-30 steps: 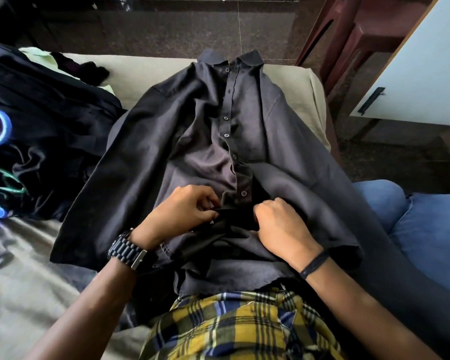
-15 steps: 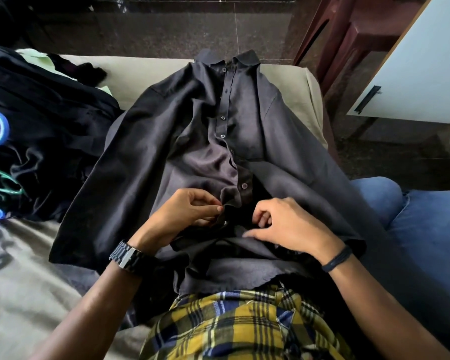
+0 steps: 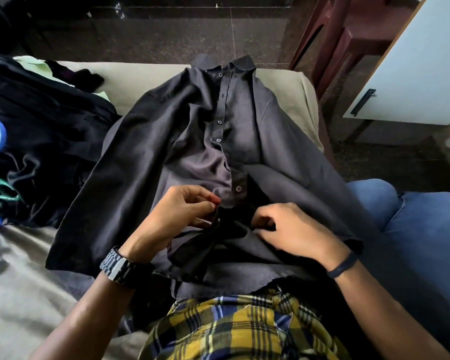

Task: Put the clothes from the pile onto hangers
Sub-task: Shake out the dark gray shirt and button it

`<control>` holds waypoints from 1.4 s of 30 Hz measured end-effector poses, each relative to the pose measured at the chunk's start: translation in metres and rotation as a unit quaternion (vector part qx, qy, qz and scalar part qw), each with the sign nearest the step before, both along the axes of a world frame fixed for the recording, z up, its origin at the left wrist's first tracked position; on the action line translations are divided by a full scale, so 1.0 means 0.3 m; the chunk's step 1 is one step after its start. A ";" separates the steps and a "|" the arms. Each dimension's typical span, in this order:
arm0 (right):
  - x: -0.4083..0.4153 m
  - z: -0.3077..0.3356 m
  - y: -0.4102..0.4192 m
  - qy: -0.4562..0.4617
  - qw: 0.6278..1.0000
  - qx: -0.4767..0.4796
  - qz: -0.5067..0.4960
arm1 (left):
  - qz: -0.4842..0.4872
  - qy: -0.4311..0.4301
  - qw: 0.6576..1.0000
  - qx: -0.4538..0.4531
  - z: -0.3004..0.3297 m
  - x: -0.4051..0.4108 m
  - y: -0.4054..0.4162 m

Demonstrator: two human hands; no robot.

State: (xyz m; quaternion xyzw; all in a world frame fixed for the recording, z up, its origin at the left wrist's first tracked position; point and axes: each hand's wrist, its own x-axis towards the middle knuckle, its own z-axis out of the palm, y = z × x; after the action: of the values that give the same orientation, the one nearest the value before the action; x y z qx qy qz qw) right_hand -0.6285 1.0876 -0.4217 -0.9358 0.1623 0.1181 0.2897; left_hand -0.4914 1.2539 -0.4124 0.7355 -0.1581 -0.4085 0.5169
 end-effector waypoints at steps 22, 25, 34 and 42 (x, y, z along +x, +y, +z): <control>-0.005 0.076 -0.014 -0.116 0.947 0.264 -0.144 | -0.023 0.047 0.998 -0.025 0.049 -0.046 -0.026; -0.016 0.083 0.007 -0.176 0.958 0.173 -0.148 | 0.024 0.096 0.993 -0.065 0.059 -0.070 -0.039; -0.036 0.121 0.084 -0.298 0.943 0.035 -0.147 | 0.083 0.101 0.983 -0.132 0.074 -0.163 -0.067; -0.033 0.105 0.099 -0.286 0.945 0.070 -0.146 | 0.121 0.090 0.974 -0.170 0.065 -0.196 -0.055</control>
State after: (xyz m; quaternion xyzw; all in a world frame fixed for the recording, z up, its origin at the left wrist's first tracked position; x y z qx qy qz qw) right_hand -0.6384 1.1173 -0.3902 -0.8739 0.1986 -0.1869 0.4024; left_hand -0.5503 1.2375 -0.3928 0.6109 -0.0879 -0.3750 0.6917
